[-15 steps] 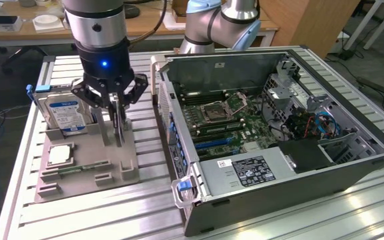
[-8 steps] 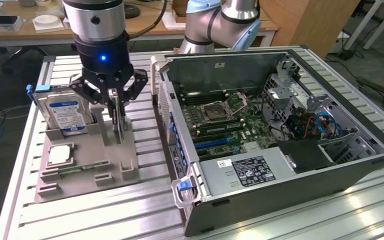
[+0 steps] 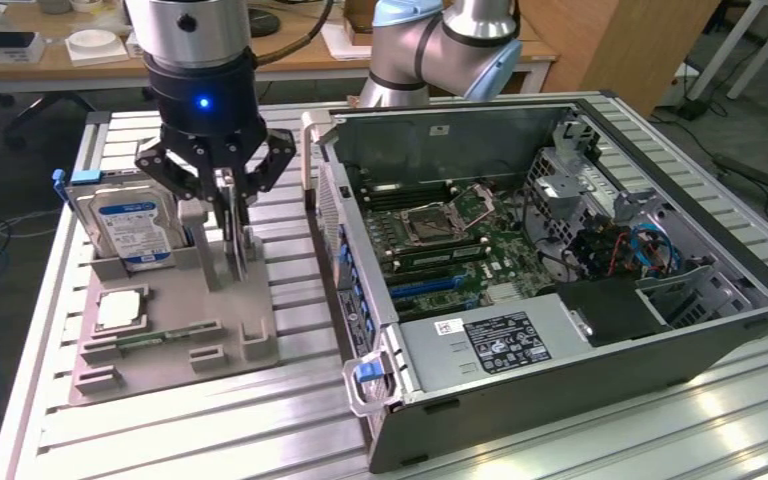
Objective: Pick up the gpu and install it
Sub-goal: 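Pick up the gpu and move the gpu toward the slot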
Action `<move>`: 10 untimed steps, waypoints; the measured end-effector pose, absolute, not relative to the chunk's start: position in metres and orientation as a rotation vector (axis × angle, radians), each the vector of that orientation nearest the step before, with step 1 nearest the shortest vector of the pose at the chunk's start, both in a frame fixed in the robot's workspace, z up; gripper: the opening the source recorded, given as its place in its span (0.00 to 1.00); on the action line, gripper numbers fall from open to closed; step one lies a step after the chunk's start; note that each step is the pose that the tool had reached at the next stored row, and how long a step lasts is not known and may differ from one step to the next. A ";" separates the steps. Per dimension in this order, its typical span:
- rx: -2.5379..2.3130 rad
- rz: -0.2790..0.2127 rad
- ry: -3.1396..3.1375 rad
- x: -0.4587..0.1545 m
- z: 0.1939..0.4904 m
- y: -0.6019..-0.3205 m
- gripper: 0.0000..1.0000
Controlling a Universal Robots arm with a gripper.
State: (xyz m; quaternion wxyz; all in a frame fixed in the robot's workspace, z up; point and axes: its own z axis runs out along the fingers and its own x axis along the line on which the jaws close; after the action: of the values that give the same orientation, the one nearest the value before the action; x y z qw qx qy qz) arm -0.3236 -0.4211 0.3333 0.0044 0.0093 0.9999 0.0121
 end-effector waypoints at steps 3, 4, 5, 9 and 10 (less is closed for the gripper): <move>0.029 0.038 3.133 -0.324 0.338 -0.421 0.27; 0.029 0.038 3.132 -0.324 0.339 -0.421 0.27; 0.029 0.038 3.132 -0.324 0.341 -0.421 0.27; 0.029 0.038 3.132 -0.324 0.346 -0.421 0.27; 0.029 0.038 3.132 -0.324 0.348 -0.421 0.27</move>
State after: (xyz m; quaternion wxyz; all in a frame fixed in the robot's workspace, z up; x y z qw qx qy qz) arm -0.3237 -0.4212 0.3476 0.0044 0.0093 0.9999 0.0121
